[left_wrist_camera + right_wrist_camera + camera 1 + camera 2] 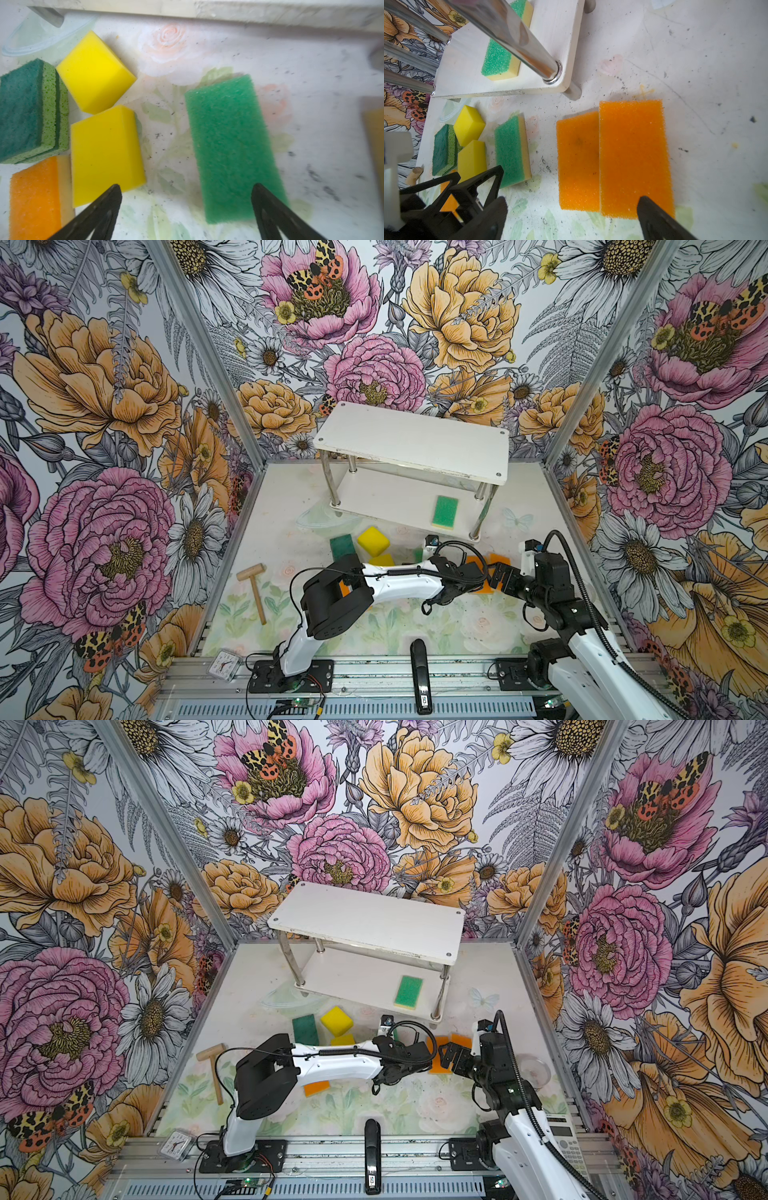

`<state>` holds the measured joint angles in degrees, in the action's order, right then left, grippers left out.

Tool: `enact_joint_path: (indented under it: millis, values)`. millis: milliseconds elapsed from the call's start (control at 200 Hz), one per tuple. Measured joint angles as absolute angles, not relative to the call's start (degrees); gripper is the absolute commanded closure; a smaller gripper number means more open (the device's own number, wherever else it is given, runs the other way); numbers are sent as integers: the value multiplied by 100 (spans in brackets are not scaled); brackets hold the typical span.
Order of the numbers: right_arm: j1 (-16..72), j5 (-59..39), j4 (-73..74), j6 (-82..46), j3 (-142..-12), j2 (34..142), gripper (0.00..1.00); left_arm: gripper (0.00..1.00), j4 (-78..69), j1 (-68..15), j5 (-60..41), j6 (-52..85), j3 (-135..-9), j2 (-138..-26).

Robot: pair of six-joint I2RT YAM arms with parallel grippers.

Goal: Place and organize the cleaning sponges onto the shelf
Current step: 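Move the left gripper down over the second green sponge on the table, then close the left gripper on the second green sponge and lift it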

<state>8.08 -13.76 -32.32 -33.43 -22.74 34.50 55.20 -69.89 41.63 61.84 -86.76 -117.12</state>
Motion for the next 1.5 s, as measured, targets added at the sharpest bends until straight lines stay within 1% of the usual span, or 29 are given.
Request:
enact_joint_path:
  millis: [540, 926, 1236, 1501]
  values:
    - [808, -1376, -3234, -3343, -2263, 3406, 0, 1, 5544, -7026, 4158, 7078, -8833, -11730]
    - [808, -1376, -3234, -3343, -2263, 3406, 0, 1, 5481, -6976, 4082, 7203, -9183, -12331]
    - [808, -1376, -3234, -3343, -2263, 3409, 0, 1, 4696, -6847, 3852, 7057, -8591, -12322]
    - [808, -1374, -3234, -3345, -2263, 3420, 0, 1, 4316, -6768, 3806, 7026, -8455, -12287]
